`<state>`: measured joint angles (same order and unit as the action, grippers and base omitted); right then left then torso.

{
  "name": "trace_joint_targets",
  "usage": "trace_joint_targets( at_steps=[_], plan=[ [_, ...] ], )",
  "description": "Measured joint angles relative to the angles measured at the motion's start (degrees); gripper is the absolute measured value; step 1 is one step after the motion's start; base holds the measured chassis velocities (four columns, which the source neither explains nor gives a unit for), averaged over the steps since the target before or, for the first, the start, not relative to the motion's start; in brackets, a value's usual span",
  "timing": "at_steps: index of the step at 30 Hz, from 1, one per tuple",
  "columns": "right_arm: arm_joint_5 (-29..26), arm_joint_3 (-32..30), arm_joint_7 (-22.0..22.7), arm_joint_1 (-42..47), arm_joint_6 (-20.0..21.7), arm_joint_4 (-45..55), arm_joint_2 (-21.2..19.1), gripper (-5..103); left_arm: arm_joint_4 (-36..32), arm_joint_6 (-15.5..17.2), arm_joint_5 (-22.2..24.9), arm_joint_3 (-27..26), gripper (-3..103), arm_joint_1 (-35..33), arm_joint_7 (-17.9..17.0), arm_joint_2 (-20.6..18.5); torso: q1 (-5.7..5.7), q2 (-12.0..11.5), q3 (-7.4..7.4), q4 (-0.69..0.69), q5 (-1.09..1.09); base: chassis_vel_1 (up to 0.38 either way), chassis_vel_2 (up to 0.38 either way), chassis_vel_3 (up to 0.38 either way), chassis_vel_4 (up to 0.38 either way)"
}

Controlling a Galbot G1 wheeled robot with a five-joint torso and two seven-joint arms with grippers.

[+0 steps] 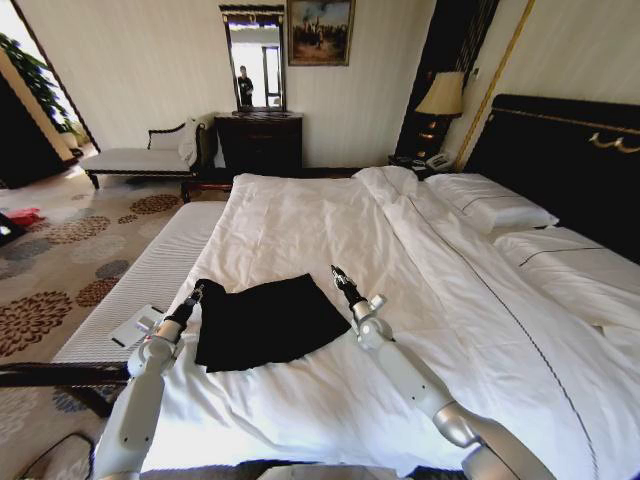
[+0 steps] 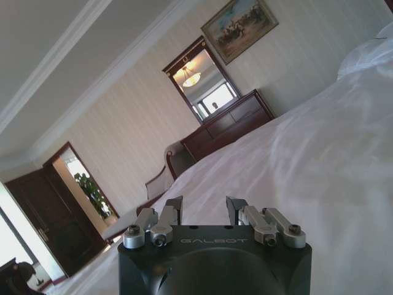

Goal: Fold the clothes on the bed.

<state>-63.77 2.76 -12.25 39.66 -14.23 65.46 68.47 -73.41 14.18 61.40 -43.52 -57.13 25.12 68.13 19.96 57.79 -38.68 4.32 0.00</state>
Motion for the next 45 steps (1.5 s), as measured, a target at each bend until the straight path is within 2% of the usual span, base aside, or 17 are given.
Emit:
trace_joint_targets(
  at_steps=[1,2,4,7,9,12,13,15,16,18,21,31,42,45],
  plan=[
    [0.5,0.6,0.1,0.0,0.4,-0.2,-0.5,42,0.4,-0.1,-0.3,-0.1,1,-0.1,0.0,0.0,0.00,0.0,0.00,0.00,0.00,0.000,0.000,0.000,0.000],
    [0.5,0.6,0.1,0.0,0.4,-0.2,-0.5,42,0.4,-0.1,-0.3,-0.1,1,-0.1,0.0,0.0,0.00,0.0,0.00,0.00,0.00,0.000,0.000,0.000,0.000],
    [1.6,2.3,0.9,-0.2,1.8,-0.8,-1.3,53,0.9,-0.2,-0.9,-0.2,1,-0.4,-0.1,0.1,0.00,0.0,0.00,0.01,0.00,0.000,0.000,0.000,0.000],
    [0.6,4.6,6.0,-1.8,5.5,-1.2,-0.2,70,0.8,-0.3,-1.2,-0.4,1,-1.0,-0.2,0.4,-0.01,0.0,0.00,0.00,0.00,0.000,0.000,0.000,0.000],
    [-0.1,5.3,7.7,-2.6,6.5,-1.4,0.3,70,0.6,-0.3,-1.2,-0.4,1,-1.2,-0.2,0.4,0.00,0.0,0.00,-0.02,0.00,0.000,0.000,0.000,0.000],
    [-1.0,7.5,12.0,-5.5,10.0,-3.0,1.3,85,-0.4,-0.3,-1.2,-0.7,1,-2.0,-0.2,0.2,0.00,0.0,0.00,-0.03,0.00,0.000,0.000,0.000,0.000],
    [-1.0,7.5,12.0,-5.5,10.0,-3.0,1.3,85,-0.4,-0.3,-1.2,-0.7,1,-2.0,-0.2,0.2,0.00,0.0,0.00,-0.03,0.00,0.000,0.000,0.000,0.000],
    [-1.5,9.2,14.3,-7.5,12.6,-4.1,1.4,85,-1.2,-0.3,-1.1,-0.8,1,-2.5,-0.2,0.1,-0.01,0.0,0.00,-0.02,0.00,0.000,0.000,0.000,0.000],
    [-2.4,10.1,15.2,-8.4,14.2,-4.6,1.4,96,-1.5,-0.3,-1.1,-0.9,1,-2.8,-0.2,0.1,-0.01,0.0,0.00,-0.01,0.00,0.000,0.000,0.000,0.000],
    [-3.9,10.6,15.9,-9.3,15.9,-4.8,1.5,99,-1.8,-0.4,-1.2,-0.9,1,-3.0,-0.1,0.1,-0.01,0.0,0.00,0.00,0.00,0.000,0.000,0.000,0.000],
    [-8.4,11.4,17.5,-11.1,19.5,-5.3,2.2,100,-1.9,-0.6,-1.5,-0.9,1,-3.4,0.0,0.1,-0.01,0.0,0.00,0.00,-0.01,0.000,0.000,0.000,0.000],
    [-13.6,12.8,17.7,-15.6,24.6,-7.4,3.6,100,-1.6,-0.8,-2.3,-0.3,1,-3.1,0.4,0.4,0.00,0.0,0.00,-0.01,0.00,0.000,0.000,0.000,0.000],
    [-13.5,14.4,14.9,-18.1,29.6,-10.0,5.4,100,-1.6,-1.1,-2.4,-0.2,1,-2.9,0.5,0.2,0.00,0.0,0.00,-0.01,0.00,0.000,0.000,0.000,0.000],
    [-13.5,14.6,14.4,-18.4,29.9,-10.2,5.5,103,-2.0,-1.1,-2.4,-0.2,1,-3.0,0.5,0.1,0.00,0.0,0.00,-0.01,0.00,0.000,0.000,0.000,0.000]
  ],
)
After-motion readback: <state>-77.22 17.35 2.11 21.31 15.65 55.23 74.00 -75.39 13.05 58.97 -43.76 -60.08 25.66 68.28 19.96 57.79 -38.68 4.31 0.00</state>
